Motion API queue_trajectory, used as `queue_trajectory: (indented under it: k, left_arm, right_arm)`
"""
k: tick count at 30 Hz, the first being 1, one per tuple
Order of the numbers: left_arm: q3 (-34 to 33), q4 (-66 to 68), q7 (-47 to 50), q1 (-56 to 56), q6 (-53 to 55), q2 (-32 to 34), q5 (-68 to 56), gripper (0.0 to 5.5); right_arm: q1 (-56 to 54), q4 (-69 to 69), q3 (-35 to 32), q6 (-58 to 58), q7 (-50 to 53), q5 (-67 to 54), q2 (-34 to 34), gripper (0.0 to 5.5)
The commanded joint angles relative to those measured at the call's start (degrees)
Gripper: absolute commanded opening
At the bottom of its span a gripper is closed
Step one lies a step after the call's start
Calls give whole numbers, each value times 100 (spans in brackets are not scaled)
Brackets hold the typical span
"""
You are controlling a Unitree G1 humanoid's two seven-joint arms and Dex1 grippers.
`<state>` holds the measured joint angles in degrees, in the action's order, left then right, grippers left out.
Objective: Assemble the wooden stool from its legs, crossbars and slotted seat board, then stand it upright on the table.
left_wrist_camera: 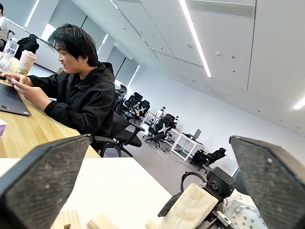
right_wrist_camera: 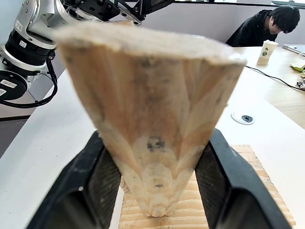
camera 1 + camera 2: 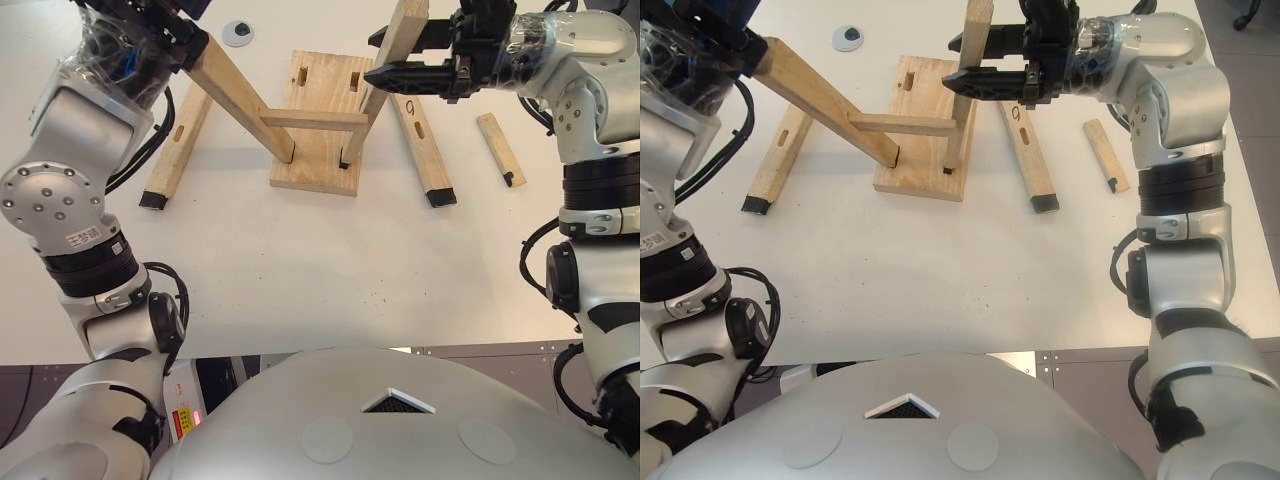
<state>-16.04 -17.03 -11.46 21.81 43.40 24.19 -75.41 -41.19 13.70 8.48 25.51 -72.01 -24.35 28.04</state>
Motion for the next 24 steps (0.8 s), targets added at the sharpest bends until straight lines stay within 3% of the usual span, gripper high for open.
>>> queue_trajectory:
  k: [1, 3, 7, 10, 15, 17, 20, 24]
  left_arm:
    - [244, -149, 44, -282, 314, 202, 269, 540]
    - [523, -721, -177, -267, 591, 685, 461, 540]
    - [1088, -1784, -1382, 795, 1267, 2551, 1040, 540]
    - [2256, -1458, -2595, 2277, 1521, 3317, 2088, 540]
    - [4406, -893, -4076, 3239, 1435, 3277, 3745, 540]
    - [4967, -488, -4358, 3317, 1187, 3107, 4404, 501]
    - [5414, 174, -4574, 3381, 746, 2784, 5247, 454]
    - [5510, 679, -4717, 3274, 437, 2296, 5751, 388]
  right_arm:
    - [131, -81, -13, 11, -67, 75, 148, 203]
    - [243, -107, -12, 13, -3, 84, 105, 203]
    - [495, -278, -65, 69, 163, 78, 67, 203]
    - [691, -471, -123, 110, 335, 52, 35, 203]
    - [775, -554, -107, 61, 537, 25, -114, 203]
    - [806, -581, -89, 38, 571, 11, -128, 203]
    - [854, -625, -65, 18, 594, -7, -119, 203]
    - [854, -624, -13, -7, 642, -22, -109, 203]
